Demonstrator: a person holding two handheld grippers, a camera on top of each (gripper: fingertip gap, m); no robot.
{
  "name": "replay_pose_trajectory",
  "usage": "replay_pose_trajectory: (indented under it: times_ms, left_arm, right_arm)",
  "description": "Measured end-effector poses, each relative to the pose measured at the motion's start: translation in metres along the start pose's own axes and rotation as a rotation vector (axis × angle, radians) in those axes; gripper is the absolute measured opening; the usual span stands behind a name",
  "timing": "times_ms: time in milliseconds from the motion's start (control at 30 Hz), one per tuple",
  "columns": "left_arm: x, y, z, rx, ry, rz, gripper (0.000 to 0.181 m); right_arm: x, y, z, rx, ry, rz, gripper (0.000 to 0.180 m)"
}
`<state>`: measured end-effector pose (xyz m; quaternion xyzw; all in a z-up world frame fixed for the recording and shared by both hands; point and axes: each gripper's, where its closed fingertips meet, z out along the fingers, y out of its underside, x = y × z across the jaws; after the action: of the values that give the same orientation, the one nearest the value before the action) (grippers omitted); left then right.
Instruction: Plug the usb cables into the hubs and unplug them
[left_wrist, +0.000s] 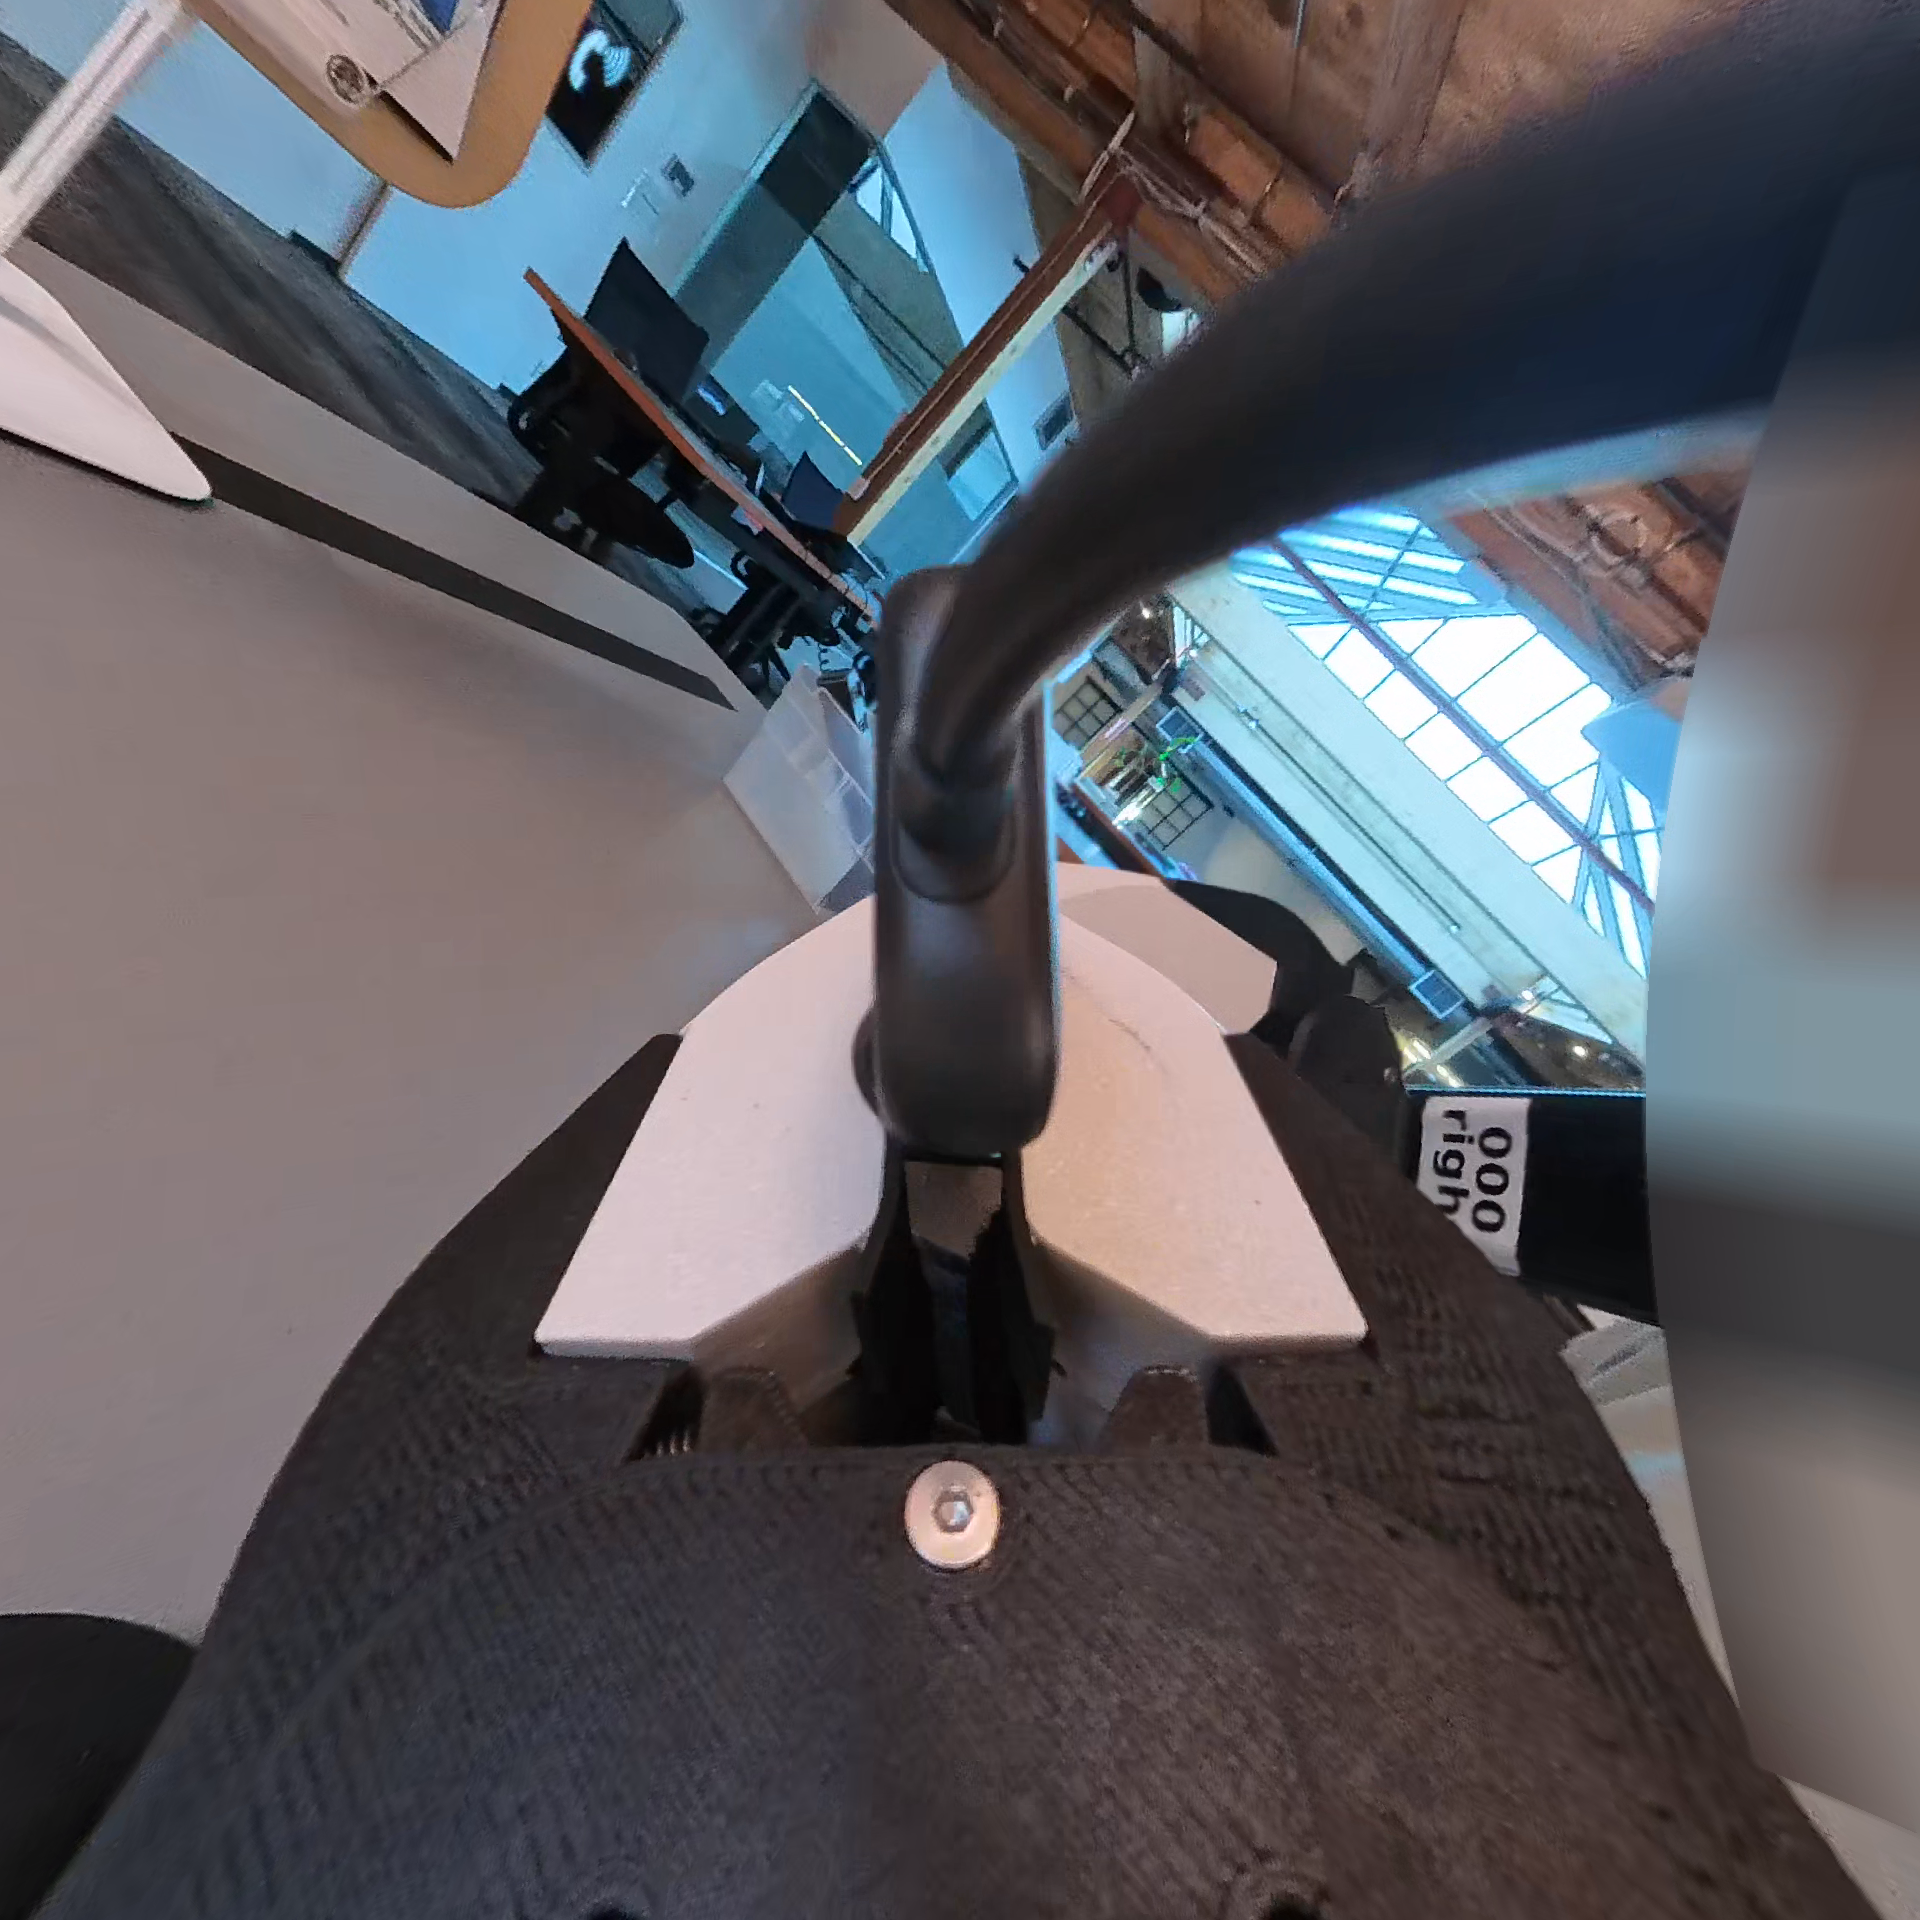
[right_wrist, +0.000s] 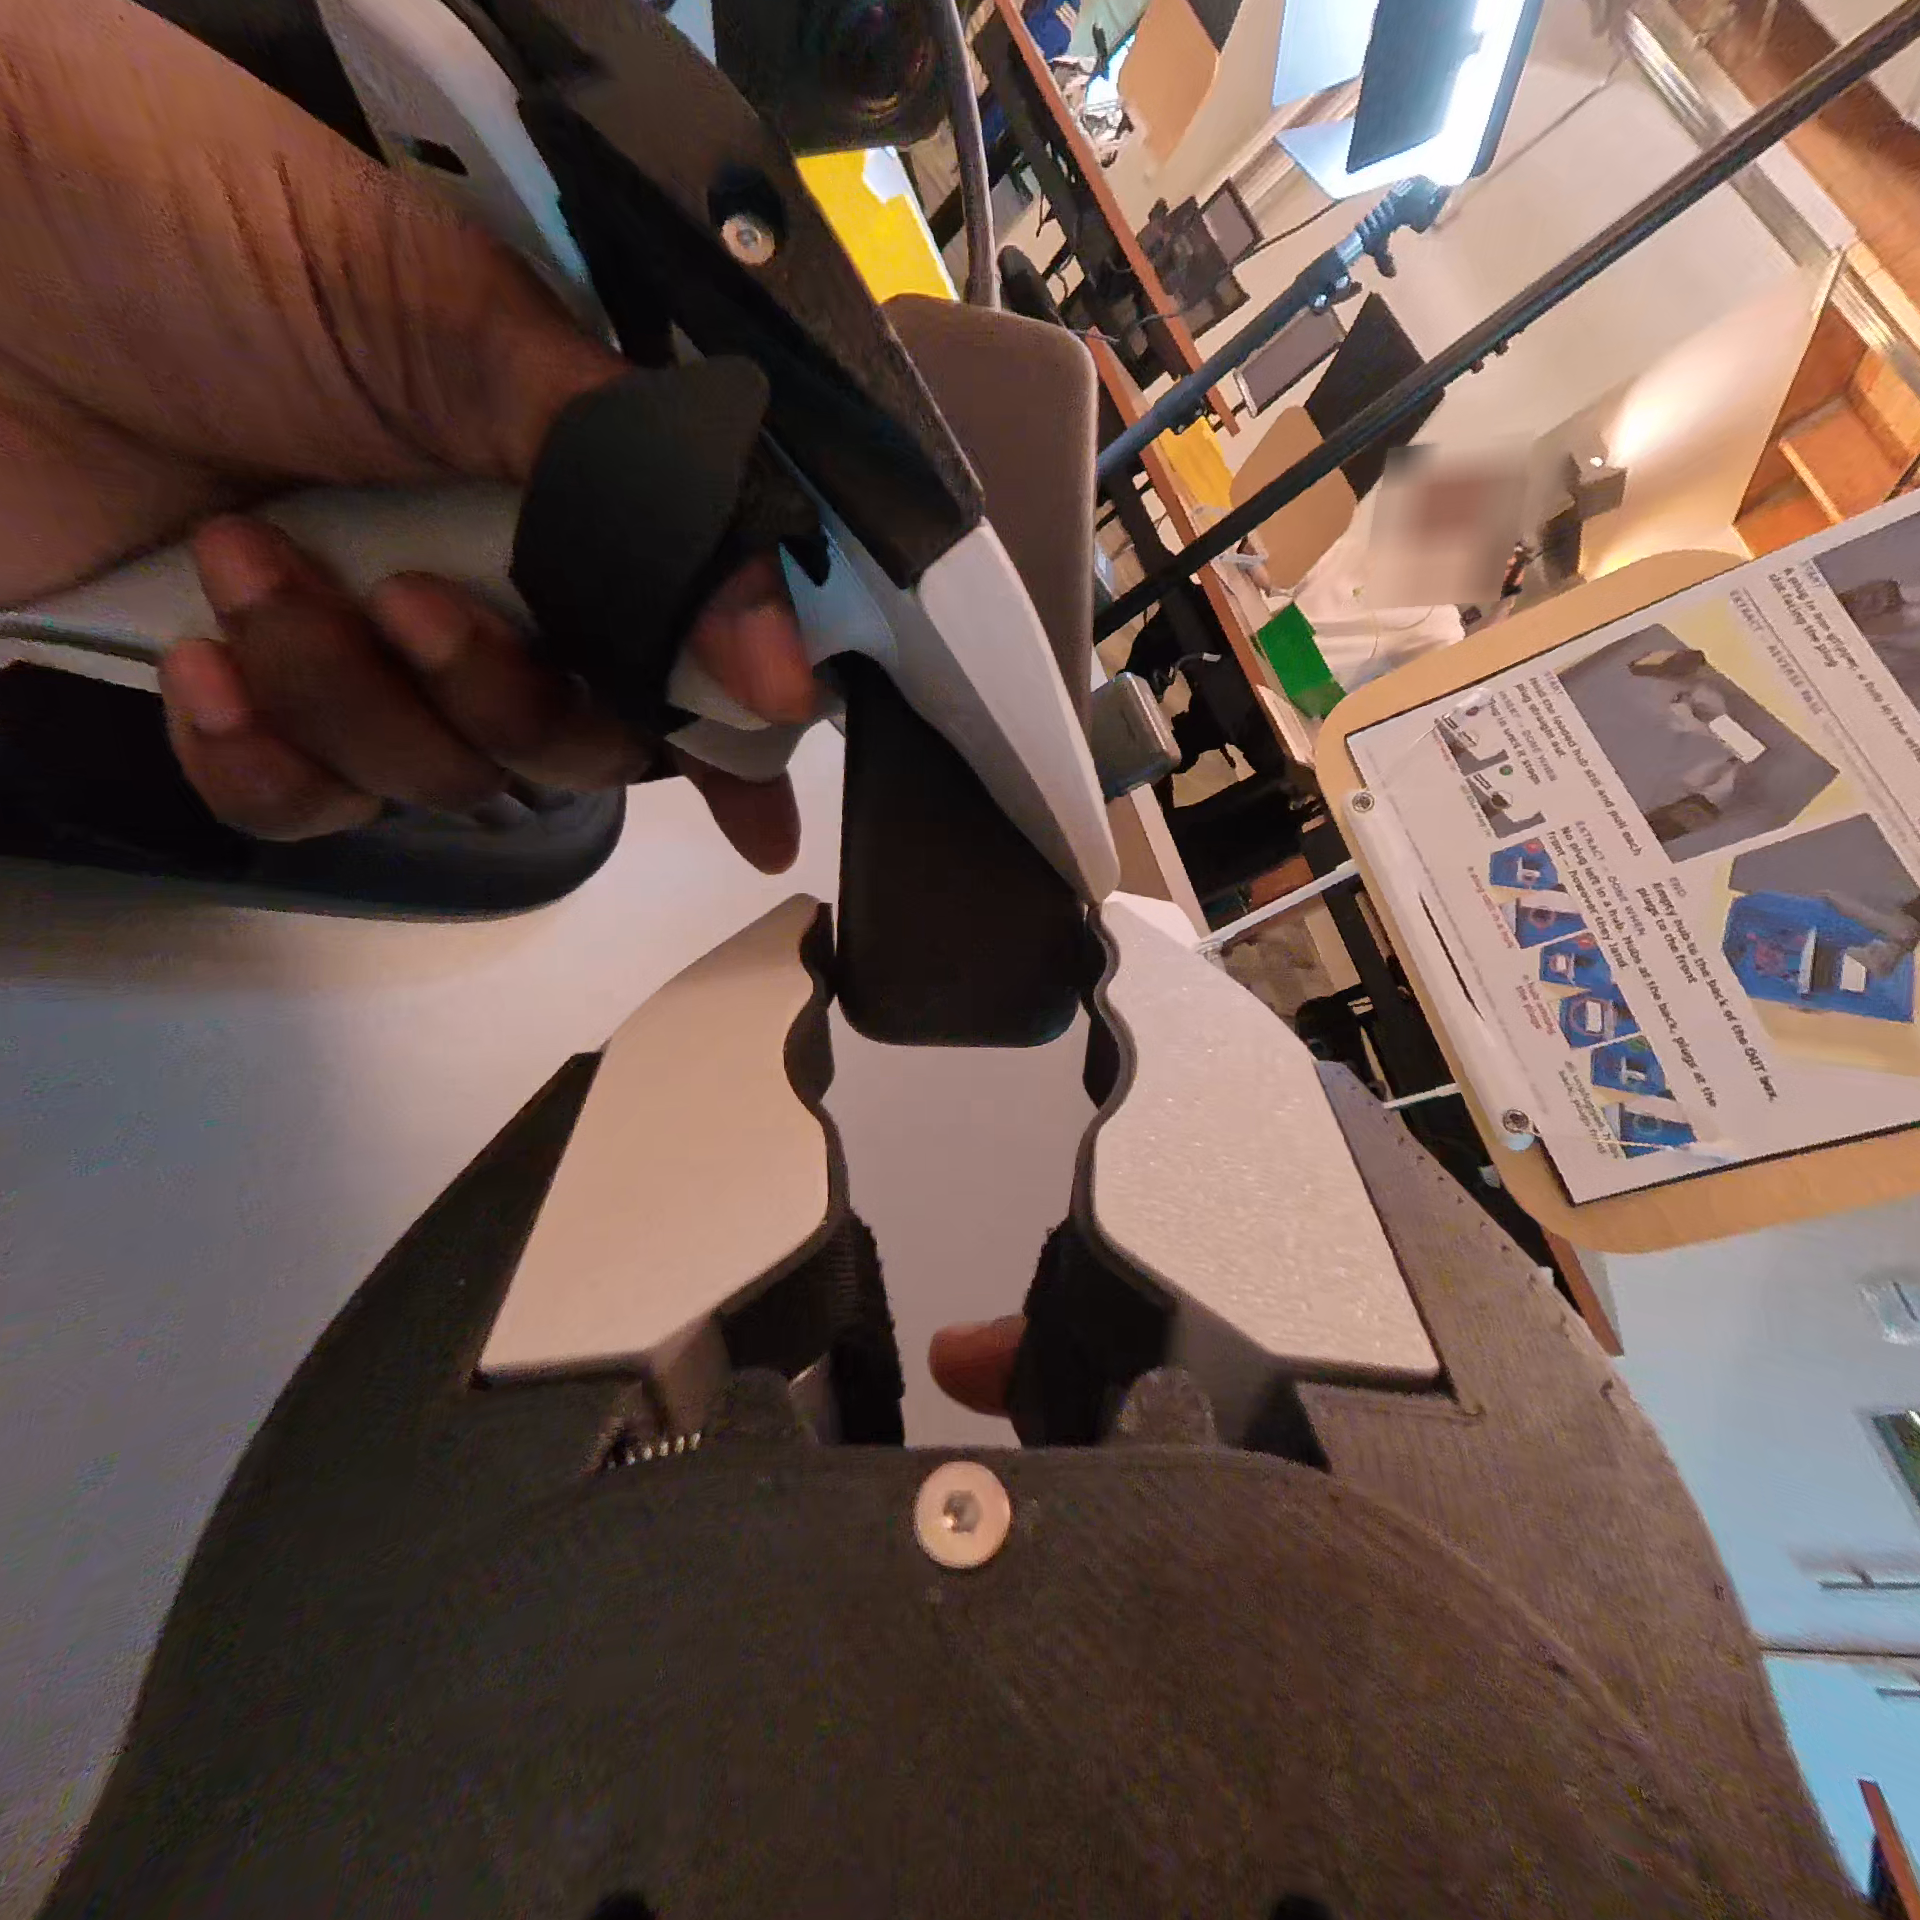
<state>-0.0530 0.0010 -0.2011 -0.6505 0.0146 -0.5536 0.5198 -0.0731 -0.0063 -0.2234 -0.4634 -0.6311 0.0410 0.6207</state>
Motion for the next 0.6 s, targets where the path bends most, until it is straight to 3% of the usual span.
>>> replay_pose_trajectory:
  times_ms: [67, 200, 333, 600]
  left_arm:
    - [0.005, 0.001, 0.001, -0.019, 0.026, 0.013, 0.015]
    - [0.009, 0.001, 0.0, -0.083, -0.005, 0.171, 0.066]
    - [0.002, -0.006, -0.013, -0.095, -0.114, 0.41, 0.088]
    - [-0.023, -0.043, -0.06, -0.006, -0.389, 0.642, 0.091]
  right_arm:
    - [0.002, -0.001, -0.004, 0.02, 0.008, 0.005, 0.046]
    - [0.027, 0.002, -0.022, 0.06, 0.119, 0.032, 0.046]
    - [0.081, 0.025, -0.06, -0.016, 0.315, -0.026, 0.045]
    - [0.227, 0.089, -0.204, -0.496, 0.695, -0.453, 0.046]
